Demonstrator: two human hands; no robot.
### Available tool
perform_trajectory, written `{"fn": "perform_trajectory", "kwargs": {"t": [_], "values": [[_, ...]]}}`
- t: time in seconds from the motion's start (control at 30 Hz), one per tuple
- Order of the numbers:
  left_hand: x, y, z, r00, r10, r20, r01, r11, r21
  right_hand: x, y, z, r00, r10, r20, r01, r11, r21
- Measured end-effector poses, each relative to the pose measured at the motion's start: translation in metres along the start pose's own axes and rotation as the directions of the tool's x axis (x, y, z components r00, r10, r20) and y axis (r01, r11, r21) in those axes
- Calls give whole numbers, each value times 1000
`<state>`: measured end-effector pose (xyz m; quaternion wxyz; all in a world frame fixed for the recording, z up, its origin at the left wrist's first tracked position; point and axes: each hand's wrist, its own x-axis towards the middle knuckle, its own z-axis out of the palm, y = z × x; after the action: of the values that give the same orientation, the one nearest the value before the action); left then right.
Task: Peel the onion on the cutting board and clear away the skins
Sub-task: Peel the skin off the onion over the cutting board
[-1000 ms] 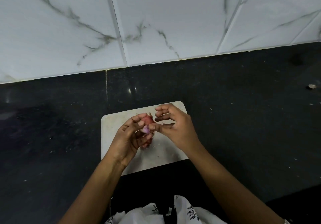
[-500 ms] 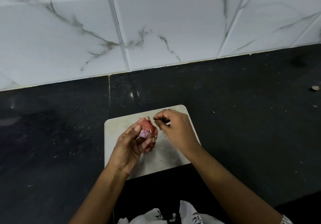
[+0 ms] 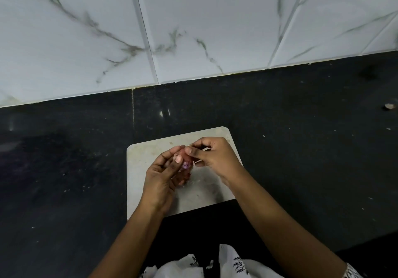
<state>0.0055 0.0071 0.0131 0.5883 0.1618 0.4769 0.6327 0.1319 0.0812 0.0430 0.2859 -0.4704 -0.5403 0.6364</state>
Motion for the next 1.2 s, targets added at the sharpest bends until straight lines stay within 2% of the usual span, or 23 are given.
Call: {"fn": "perform_trajectory", "kwargs": {"t": [0.13, 0.3, 0.47, 0.6, 0.7, 0.9, 1.03, 1.1, 1.2], "values": [[-3, -4, 3, 998, -54, -31, 52, 996, -68, -1, 3, 1, 999, -26, -29, 27, 999, 42], [-8, -5, 6, 990, -139, -31, 132, 979, -157, -4, 15, 2, 983, -130, -131, 119, 989, -87], [-8, -2, 3, 996, -78, -36, 75, 995, -61, -11, 11, -8, 989, -143, -40, 134, 974, -181], [-6, 3, 5, 999, -27, -42, 28, 999, 20, -15, -2, -13, 968, -249, 12, 232, 885, -404], [-5, 5, 8, 999, -6, -42, 7, 999, 32, -15, -6, -14, 953, -297, 54, 287, 837, -466], [-6, 11, 7, 1000, 15, -22, -12, 987, 160, -14, -5, -17, 935, -352, 47, 336, 831, -444], [-7, 8, 7, 999, 22, -33, -16, 983, 185, -13, -2, -15, 911, -413, 11, 370, 805, -463], [-7, 6, 8, 999, 2, -48, 7, 986, 167, -12, 1, -14, 898, -439, -34, 378, 806, -455], [-6, 4, 8, 997, -51, -61, 56, 995, 82, -10, 2, -12, 925, -371, -78, 312, 862, -399]]}}
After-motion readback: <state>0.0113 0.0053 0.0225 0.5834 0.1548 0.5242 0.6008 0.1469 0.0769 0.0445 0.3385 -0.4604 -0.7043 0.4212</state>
